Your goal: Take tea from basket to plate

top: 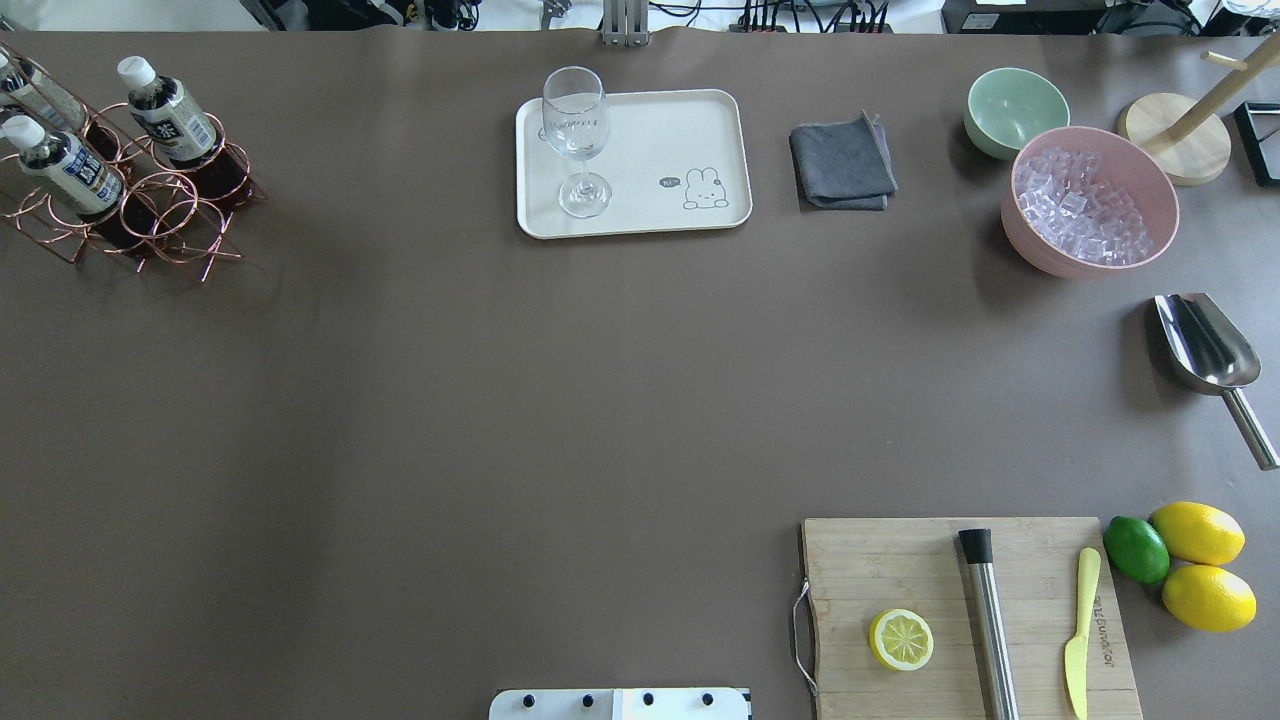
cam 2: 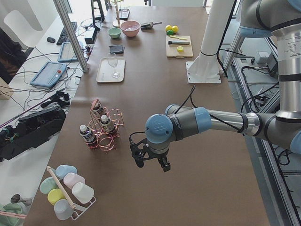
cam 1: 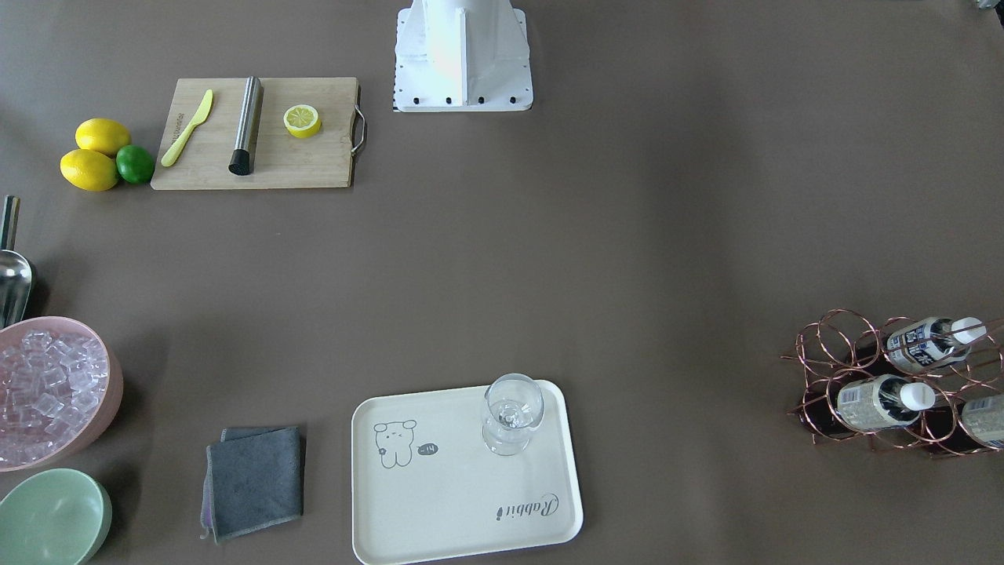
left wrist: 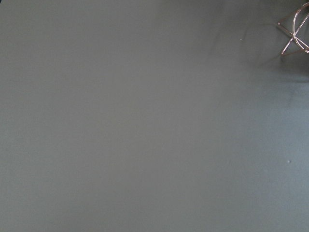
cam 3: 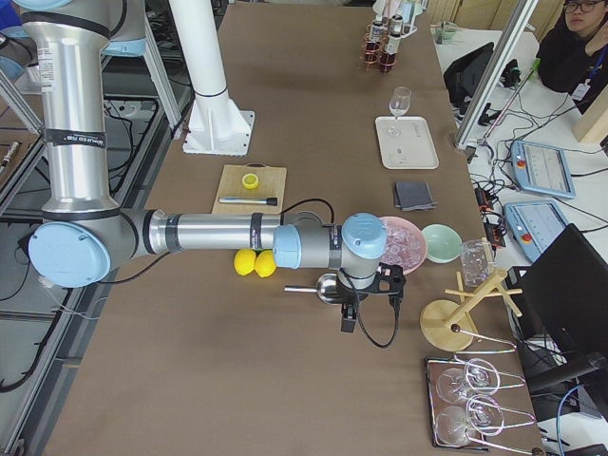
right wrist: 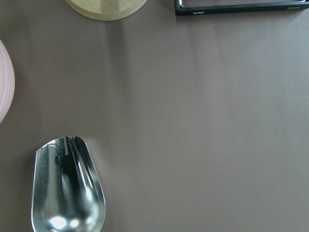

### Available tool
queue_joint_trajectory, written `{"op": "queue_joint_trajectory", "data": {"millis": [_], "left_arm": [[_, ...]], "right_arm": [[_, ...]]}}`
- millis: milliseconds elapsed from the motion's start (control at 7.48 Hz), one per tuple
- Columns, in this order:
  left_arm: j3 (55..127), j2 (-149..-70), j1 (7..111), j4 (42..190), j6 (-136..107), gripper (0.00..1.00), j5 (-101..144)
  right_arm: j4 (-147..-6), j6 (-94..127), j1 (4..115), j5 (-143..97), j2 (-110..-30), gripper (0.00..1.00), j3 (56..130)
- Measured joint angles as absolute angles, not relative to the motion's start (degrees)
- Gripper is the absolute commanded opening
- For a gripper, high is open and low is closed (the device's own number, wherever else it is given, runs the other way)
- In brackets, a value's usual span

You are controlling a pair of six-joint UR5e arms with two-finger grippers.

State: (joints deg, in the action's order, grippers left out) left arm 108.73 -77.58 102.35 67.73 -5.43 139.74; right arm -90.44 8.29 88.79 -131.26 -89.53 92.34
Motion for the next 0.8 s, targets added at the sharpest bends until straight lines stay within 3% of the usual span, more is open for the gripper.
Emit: {"op": "queue_joint_trajectory", "data": {"millis": [534, 802], "left_arm": [[109.4, -75.9, 101.9, 67.9, -5.6, 0.98, 138.5], [109.3, -79.4, 102.2, 61.6, -5.9, 0.98, 138.2]], "right_arm": [[-90.4, 8.3, 88.8, -131.3, -89.5, 1.00, 92.4], [-90.4, 8.3, 88.9, -131.4, -89.5, 1.00, 92.7]]}}
